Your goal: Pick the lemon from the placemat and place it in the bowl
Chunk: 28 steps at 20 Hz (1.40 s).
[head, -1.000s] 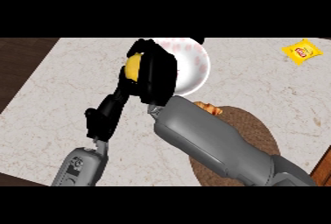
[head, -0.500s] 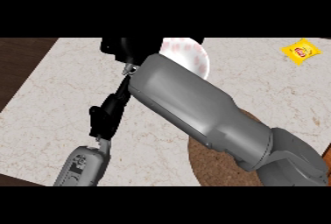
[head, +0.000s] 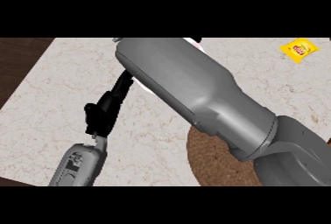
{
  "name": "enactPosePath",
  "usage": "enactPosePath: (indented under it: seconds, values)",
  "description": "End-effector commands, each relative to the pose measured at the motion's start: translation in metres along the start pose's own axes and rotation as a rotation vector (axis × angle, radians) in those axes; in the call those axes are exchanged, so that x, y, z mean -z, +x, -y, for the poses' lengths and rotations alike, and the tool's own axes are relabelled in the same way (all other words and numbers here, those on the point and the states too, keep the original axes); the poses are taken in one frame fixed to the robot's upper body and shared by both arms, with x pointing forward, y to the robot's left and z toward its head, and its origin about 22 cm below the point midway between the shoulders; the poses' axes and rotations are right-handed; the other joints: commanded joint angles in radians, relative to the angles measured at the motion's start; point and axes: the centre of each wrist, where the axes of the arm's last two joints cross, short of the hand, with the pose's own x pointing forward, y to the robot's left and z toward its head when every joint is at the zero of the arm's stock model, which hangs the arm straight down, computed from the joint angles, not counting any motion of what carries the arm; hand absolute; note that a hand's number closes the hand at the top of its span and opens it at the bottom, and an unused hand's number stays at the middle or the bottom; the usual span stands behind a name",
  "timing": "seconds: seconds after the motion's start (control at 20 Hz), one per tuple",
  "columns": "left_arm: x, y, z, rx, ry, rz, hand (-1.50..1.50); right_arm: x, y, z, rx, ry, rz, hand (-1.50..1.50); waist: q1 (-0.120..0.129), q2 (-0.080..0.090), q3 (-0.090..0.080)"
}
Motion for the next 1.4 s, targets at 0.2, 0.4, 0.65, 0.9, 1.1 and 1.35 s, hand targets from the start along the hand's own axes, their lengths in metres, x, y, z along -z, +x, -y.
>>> enactPosePath:
  seconds: [0.2, 0.4, 0.65, 0.9, 1.1, 1.35]
  values:
    - [-0.009, -0.009, -0.012, 0.003, 0.026, 0.012, 0.0, 0.02, -0.025, -0.018, -0.289, -0.01, -0.222, 1.5, -0.021, 0.004, 0.001]
    - [-0.005, -0.007, -0.011, -0.018, 0.027, -0.007, 0.0, 0.022, -0.033, -0.022, -0.302, -0.022, -0.259, 1.5, -0.03, 0.004, 0.003]
    - [-0.004, -0.003, -0.015, -0.004, 0.057, 0.006, 0.0, 0.023, -0.073, -0.041, -0.333, -0.023, -0.29, 1.5, -0.048, 0.007, 0.005]
    - [-0.007, -0.004, 0.0, -0.022, 0.06, -0.004, 0.0, 0.016, -0.115, -0.059, -0.389, 0.02, -0.318, 1.5, -0.068, 0.004, 0.008]
    - [-0.007, -0.006, -0.015, -0.004, 0.081, -0.002, 0.0, 0.009, -0.135, -0.067, -0.368, 0.091, -0.365, 1.5, -0.08, 0.003, 0.009]
    - [-0.017, -0.018, -0.016, -0.002, 0.074, -0.007, 0.0, -0.011, -0.166, -0.078, -0.193, 0.198, -0.463, -1.5, -0.075, 0.006, 0.01]
